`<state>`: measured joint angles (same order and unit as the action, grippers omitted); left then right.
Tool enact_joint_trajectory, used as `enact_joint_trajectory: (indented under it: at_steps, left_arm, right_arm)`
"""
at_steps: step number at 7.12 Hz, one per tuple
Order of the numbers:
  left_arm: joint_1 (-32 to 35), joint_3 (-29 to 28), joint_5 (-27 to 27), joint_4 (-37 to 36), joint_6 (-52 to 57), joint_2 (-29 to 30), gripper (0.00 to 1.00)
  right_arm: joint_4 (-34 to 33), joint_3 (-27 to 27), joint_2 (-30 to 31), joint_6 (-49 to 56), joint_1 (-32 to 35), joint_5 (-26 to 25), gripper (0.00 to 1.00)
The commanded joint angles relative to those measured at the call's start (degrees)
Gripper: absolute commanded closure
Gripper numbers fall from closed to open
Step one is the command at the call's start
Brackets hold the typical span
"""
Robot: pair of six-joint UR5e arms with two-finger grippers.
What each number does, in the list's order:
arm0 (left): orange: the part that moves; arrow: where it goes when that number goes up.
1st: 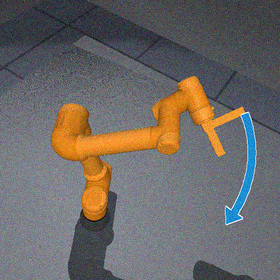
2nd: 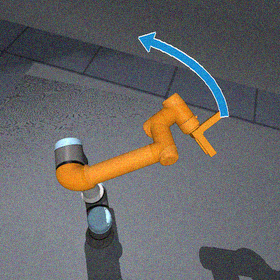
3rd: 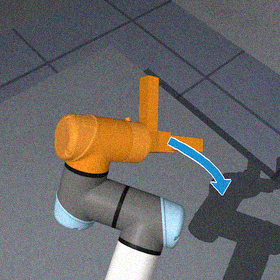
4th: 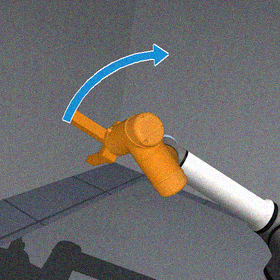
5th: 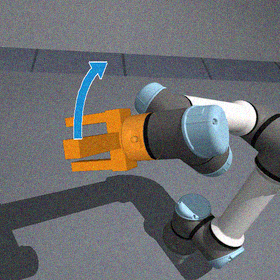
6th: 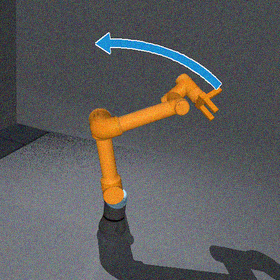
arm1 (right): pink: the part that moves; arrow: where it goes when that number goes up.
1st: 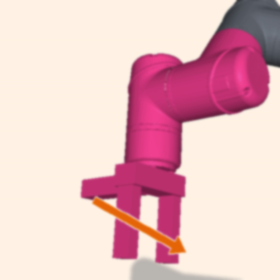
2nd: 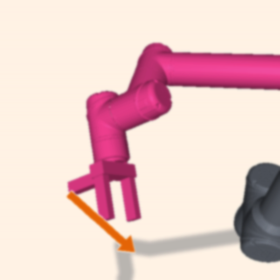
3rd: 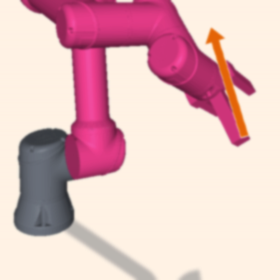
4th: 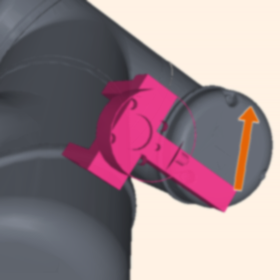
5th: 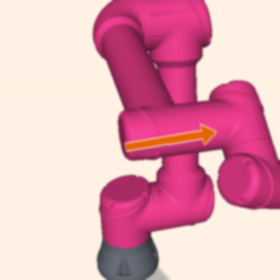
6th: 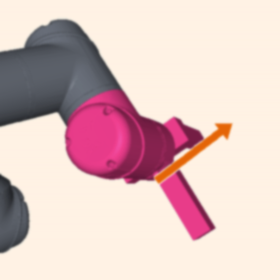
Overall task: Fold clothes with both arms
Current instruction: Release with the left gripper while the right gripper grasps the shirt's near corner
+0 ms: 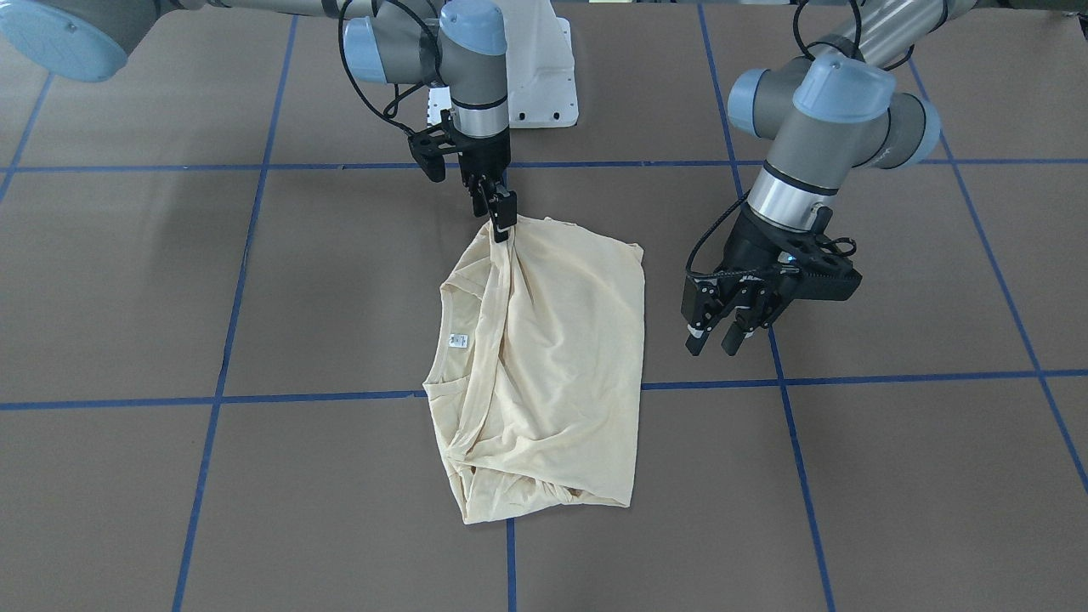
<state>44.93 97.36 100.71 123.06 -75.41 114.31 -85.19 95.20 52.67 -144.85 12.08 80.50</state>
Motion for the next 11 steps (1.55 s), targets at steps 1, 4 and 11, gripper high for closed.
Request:
enact_joint_trajectory:
  at_steps: [1,4,11]
  left_arm:
    - [-0.1,0.2,0.0,-0.3,-0.1,0.1,0.42]
    - [-0.2,0.1,0.0,-0.3,-0.9,0.0,0.42]
    - [-6.8,8.2,4.3,-2.7,-23.6,-0.6,0.34]
  right_arm:
    - [-0.2,0.0,-0.3,0.0,0.0,0.1,0.61]
    - [-0.2,0.5,-0.2,0.4,0.0,0.4,1.0]
    - [-5.0,13.6,8.1,1.0,0.8,2.9,1.0]
